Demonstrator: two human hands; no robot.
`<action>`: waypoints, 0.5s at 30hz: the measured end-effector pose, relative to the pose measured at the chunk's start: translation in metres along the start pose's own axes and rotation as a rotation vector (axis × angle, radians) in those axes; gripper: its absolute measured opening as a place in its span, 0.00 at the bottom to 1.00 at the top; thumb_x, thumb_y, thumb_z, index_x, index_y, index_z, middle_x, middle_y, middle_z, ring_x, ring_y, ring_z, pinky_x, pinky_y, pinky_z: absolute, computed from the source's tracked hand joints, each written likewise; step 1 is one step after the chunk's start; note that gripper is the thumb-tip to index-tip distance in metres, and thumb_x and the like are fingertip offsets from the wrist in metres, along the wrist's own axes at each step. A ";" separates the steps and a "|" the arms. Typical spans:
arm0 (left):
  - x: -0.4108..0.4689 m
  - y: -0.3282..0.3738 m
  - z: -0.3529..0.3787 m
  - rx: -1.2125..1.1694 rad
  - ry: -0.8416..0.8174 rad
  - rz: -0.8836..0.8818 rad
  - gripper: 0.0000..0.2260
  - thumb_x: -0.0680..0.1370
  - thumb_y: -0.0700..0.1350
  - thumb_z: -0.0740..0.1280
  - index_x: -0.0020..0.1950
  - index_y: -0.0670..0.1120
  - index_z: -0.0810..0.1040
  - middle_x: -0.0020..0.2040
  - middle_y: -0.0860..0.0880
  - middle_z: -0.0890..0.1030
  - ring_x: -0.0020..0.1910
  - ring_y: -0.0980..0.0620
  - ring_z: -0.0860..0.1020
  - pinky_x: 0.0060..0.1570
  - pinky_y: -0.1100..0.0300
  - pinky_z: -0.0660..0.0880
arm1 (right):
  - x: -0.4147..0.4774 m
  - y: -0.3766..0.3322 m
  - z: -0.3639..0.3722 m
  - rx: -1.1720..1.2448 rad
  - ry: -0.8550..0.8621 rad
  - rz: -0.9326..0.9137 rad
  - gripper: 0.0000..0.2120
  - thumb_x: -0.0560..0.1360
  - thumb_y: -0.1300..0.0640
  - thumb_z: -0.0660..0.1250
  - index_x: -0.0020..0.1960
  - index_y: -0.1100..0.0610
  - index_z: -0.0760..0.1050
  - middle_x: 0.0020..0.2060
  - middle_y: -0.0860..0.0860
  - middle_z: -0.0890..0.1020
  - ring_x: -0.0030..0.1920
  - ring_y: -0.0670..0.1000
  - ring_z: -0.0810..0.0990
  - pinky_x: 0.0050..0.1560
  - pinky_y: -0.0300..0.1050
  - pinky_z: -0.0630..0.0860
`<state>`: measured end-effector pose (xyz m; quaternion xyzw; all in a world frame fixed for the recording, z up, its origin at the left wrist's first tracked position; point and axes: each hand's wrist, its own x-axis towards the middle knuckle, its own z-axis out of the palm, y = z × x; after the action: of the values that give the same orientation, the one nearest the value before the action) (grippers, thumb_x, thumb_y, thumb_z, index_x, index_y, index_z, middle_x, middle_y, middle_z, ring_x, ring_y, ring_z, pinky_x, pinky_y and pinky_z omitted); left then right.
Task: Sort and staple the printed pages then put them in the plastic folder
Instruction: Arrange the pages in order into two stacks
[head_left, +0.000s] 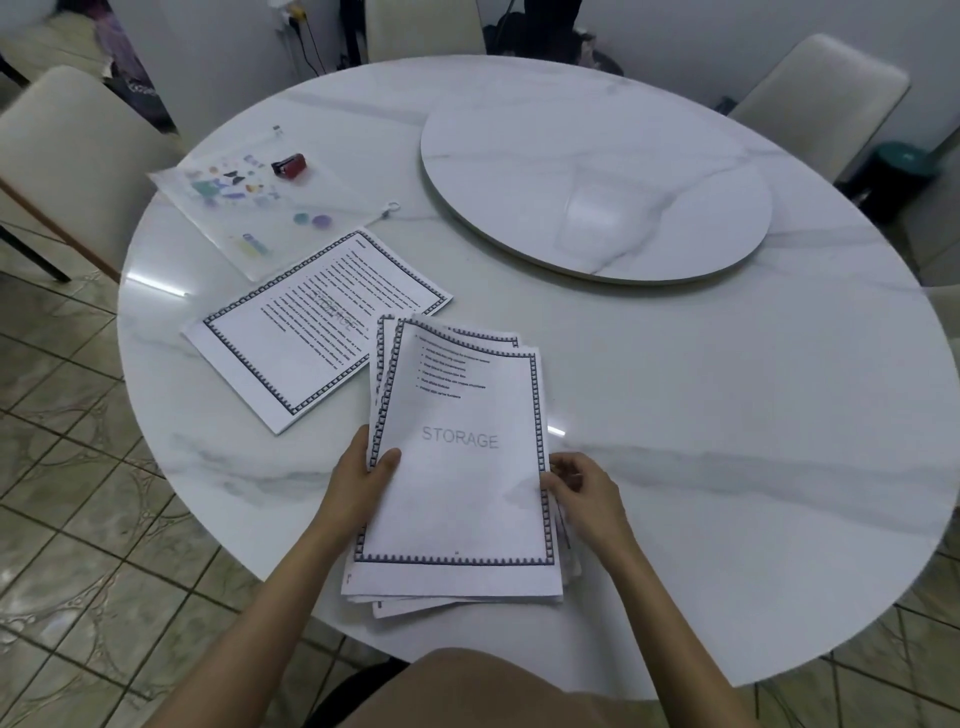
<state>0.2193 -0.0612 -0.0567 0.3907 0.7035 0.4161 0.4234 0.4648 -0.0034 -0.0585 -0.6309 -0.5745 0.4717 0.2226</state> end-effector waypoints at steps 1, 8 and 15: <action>0.000 0.002 0.000 -0.007 -0.006 0.025 0.15 0.79 0.41 0.61 0.66 0.47 0.68 0.58 0.53 0.76 0.55 0.53 0.76 0.57 0.57 0.71 | 0.001 0.000 -0.001 -0.005 0.026 -0.009 0.13 0.75 0.57 0.68 0.59 0.56 0.74 0.50 0.49 0.77 0.46 0.43 0.76 0.42 0.26 0.69; -0.003 0.028 -0.003 -0.163 -0.106 0.155 0.16 0.70 0.56 0.65 0.57 0.59 0.71 0.54 0.57 0.80 0.52 0.58 0.80 0.49 0.61 0.78 | 0.005 -0.019 -0.020 0.302 -0.099 0.012 0.20 0.75 0.48 0.64 0.64 0.51 0.68 0.58 0.46 0.77 0.57 0.45 0.77 0.54 0.39 0.74; 0.000 0.069 0.011 -0.307 -0.081 0.294 0.13 0.75 0.46 0.67 0.58 0.55 0.70 0.54 0.57 0.79 0.50 0.62 0.80 0.45 0.65 0.78 | -0.005 -0.062 -0.034 0.476 0.149 -0.254 0.11 0.75 0.50 0.64 0.56 0.52 0.73 0.49 0.41 0.80 0.50 0.39 0.80 0.45 0.31 0.77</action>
<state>0.2433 -0.0343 0.0037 0.4366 0.5496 0.5596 0.4407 0.4620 0.0158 0.0101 -0.5168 -0.5041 0.5137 0.4635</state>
